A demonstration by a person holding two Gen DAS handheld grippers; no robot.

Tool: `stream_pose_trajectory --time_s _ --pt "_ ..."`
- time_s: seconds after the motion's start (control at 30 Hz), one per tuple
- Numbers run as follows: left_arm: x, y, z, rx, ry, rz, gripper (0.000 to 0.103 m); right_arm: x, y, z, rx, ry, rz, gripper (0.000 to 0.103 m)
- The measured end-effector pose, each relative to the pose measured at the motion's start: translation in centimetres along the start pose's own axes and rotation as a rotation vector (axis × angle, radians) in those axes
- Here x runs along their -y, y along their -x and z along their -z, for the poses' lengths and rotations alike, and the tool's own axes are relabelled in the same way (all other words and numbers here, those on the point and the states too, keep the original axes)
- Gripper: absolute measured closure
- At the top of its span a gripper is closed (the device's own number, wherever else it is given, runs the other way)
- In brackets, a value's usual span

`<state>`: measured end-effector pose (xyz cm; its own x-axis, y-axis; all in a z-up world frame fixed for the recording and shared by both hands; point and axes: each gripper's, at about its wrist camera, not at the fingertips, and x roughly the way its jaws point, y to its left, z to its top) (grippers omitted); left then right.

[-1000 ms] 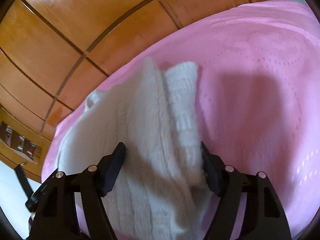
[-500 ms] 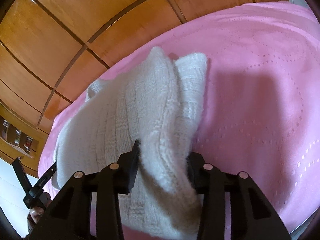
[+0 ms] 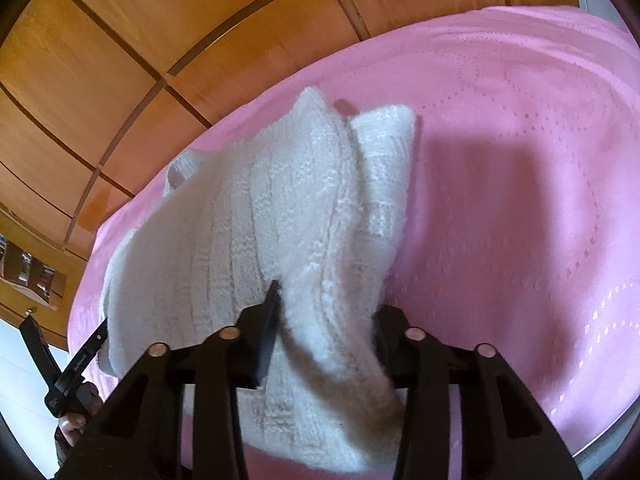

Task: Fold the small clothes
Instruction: 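Grasp the sweater edge with the right tool and fold it over the body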

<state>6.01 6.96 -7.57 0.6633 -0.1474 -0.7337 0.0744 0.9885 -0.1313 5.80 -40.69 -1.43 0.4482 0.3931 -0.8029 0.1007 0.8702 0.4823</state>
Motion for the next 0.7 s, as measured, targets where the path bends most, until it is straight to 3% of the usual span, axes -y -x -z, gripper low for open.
stream_pose_trajectory --time_s 0.2,0.43,0.57,0.7 --pt "-0.1 0.0 -0.2 -0.013 -0.006 0.017 0.040 -3.0 2.3 -0.9 0.032 0.044 0.005 0.075" --pt "-0.3 0.1 -0.3 -0.021 0.013 0.050 0.040 -11.2 4.5 -1.9 0.045 0.190 -0.146 0.079" --pt "-1.4 0.5 -0.8 -0.037 0.066 0.126 0.040 -17.8 2.2 -1.3 0.007 0.305 -0.213 0.080" --pt "-2.8 1.5 -1.2 -0.039 0.134 0.253 0.040 -22.1 -1.9 0.7 -0.052 0.402 -0.203 0.081"
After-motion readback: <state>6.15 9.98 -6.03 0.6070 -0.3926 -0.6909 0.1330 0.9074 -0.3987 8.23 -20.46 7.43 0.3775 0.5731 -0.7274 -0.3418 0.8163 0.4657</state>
